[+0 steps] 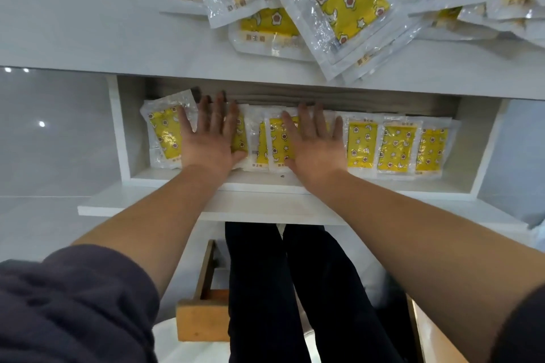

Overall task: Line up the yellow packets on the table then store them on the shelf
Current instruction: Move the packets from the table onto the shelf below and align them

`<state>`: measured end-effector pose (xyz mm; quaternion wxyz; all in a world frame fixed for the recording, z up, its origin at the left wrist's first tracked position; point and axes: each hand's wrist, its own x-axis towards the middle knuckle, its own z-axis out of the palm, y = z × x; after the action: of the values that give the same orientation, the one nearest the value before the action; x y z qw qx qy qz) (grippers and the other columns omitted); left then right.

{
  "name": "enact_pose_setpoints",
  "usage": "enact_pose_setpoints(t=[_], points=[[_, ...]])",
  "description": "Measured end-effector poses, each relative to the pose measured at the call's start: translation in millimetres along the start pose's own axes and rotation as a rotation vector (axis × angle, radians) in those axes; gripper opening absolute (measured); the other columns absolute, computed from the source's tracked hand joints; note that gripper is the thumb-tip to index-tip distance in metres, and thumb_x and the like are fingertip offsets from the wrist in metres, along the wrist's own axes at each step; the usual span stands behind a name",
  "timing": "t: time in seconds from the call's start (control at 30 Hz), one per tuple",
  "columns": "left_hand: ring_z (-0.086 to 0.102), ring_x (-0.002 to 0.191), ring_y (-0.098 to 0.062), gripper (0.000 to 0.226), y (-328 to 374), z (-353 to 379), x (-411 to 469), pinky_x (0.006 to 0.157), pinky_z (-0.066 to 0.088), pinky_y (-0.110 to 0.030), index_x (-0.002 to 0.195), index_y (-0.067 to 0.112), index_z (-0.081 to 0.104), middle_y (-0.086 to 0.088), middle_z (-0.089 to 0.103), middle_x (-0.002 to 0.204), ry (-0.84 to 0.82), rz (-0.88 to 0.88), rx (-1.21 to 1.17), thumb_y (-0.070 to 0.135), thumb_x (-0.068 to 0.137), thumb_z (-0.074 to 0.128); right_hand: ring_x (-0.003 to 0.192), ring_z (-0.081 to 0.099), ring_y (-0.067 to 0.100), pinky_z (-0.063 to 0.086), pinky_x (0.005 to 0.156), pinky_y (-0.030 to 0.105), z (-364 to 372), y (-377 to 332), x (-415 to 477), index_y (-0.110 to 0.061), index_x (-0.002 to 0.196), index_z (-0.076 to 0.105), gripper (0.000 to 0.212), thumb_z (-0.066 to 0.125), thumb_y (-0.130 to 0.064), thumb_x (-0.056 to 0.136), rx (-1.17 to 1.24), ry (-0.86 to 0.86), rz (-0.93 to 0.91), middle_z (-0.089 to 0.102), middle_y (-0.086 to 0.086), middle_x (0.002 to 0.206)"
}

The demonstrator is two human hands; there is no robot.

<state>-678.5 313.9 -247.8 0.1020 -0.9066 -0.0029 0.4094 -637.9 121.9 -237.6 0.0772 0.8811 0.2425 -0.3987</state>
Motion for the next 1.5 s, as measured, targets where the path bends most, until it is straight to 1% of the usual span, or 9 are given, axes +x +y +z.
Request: enact_pose_setpoints(t=[0.13, 0.27, 0.47, 0.63, 0.8, 0.9, 1.0, 1.2, 1.5], points=[[-0.015, 0.146, -0.032, 0.085, -11.3, -2.9, -4.7, 0.113, 0.002, -0.065, 0.152, 0.018, -0.011, -0.011, -0.017, 0.159, 0.113, 0.082, -0.076, 0.068, 0.091, 0.020, 0.147, -0.001, 0.038, 0.013, 0.114, 0.063, -0.8, -16.0, -6.5, -0.025, 0.153, -0.010, 0.093, 0.051, -0.057, 0.090, 0.068, 0.052, 0.089, -0.004, 0.012, 0.161], [-0.009, 0.146, -0.039, 0.087, -40.3, 0.9, -4.9, 0.114, 0.006, -0.063, 0.151, 0.014, -0.013, -0.021, -0.010, 0.159, 0.056, -0.170, -0.249, 0.069, 0.090, 0.015, 0.148, -0.004, 0.037, 0.004, 0.113, 0.067, -11.6, -11.8, 8.3, -0.027, 0.153, -0.010, 0.091, 0.044, -0.063, 0.090, 0.059, 0.070, 0.076, -0.009, 0.009, 0.161], [-0.004, 0.148, -0.033, 0.090, -63.3, 21.1, -14.0, 0.112, 0.021, -0.062, 0.152, 0.012, -0.007, -0.012, -0.008, 0.161, 0.081, 0.094, -0.125, 0.066, 0.090, 0.029, 0.137, 0.026, 0.032, 0.012, 0.113, 0.063, -14.8, -15.7, 14.0, -0.018, 0.152, 0.011, 0.087, 0.050, -0.060, 0.087, 0.008, 0.128, 0.017, 0.027, 0.011, 0.147], [0.000, 0.148, -0.030, 0.086, -62.2, -0.4, -21.3, 0.112, 0.015, -0.060, 0.152, 0.014, -0.007, -0.011, -0.003, 0.161, 0.040, 0.058, -0.135, 0.062, 0.091, 0.029, 0.146, 0.013, 0.033, 0.008, 0.113, 0.064, -20.7, -19.5, 6.9, -0.018, 0.153, 0.005, 0.085, 0.048, -0.056, 0.090, 0.119, 0.048, 0.123, 0.013, 0.011, 0.158], [0.057, 0.103, -0.020, 0.026, -38.1, -81.7, -59.7, 0.086, 0.049, -0.037, 0.113, 0.016, 0.060, -0.003, 0.062, 0.112, 0.273, 0.171, -0.511, 0.029, 0.093, 0.048, 0.114, 0.055, 0.027, 0.046, 0.090, 0.040, -73.0, -24.6, -45.9, -0.017, 0.134, 0.047, 0.042, 0.051, -0.027, 0.093, 0.587, 0.206, 0.173, 0.056, 0.006, 0.126], [0.054, 0.084, -0.013, 0.012, -31.7, -144.2, -81.7, 0.067, 0.047, -0.030, 0.093, 0.019, 0.059, 0.006, 0.058, 0.091, 0.414, 0.088, -0.826, 0.027, 0.092, 0.050, 0.084, 0.060, 0.017, 0.050, 0.072, 0.037, -126.7, -20.4, -79.8, -0.020, 0.108, 0.060, 0.018, 0.049, -0.024, 0.095, 0.766, 0.306, 0.197, 0.063, -0.005, 0.094], [0.051, 0.097, -0.013, 0.032, -36.1, -193.0, -72.5, 0.075, 0.045, -0.029, 0.110, 0.020, 0.050, 0.006, 0.049, 0.107, 0.533, -0.175, -1.054, 0.038, 0.086, 0.061, 0.095, 0.057, 0.017, 0.048, 0.081, 0.038, -177.2, -13.4, -87.5, -0.020, 0.109, 0.059, 0.019, 0.056, -0.025, 0.091, 0.751, 0.537, 0.201, 0.058, -0.004, 0.104], [0.047, 0.123, -0.029, 0.093, -41.8, -243.9, -17.2, 0.096, 0.040, -0.047, 0.139, 0.011, 0.024, -0.006, 0.037, 0.138, 0.162, -0.550, -1.204, 0.056, 0.074, 0.072, 0.136, 0.034, 0.028, 0.031, 0.105, 0.049, -222.7, 12.4, -32.9, -0.021, 0.148, 0.025, 0.083, 0.069, -0.049, 0.082, 0.549, 0.370, 0.517, 0.033, 0.008, 0.148], [0.062, 0.096, -0.020, 0.018, -89.0, -240.1, -3.3, 0.073, 0.044, -0.027, 0.094, 0.016, 0.058, 0.001, 0.057, 0.091, 0.081, -0.470, -1.308, 0.024, 0.084, 0.071, 0.097, 0.060, 0.026, 0.043, 0.074, 0.035, -236.2, 19.0, -17.1, -0.015, 0.113, 0.050, 0.043, 0.073, -0.034, 0.082, 0.806, 0.200, 0.591, 0.061, 0.003, 0.101]])
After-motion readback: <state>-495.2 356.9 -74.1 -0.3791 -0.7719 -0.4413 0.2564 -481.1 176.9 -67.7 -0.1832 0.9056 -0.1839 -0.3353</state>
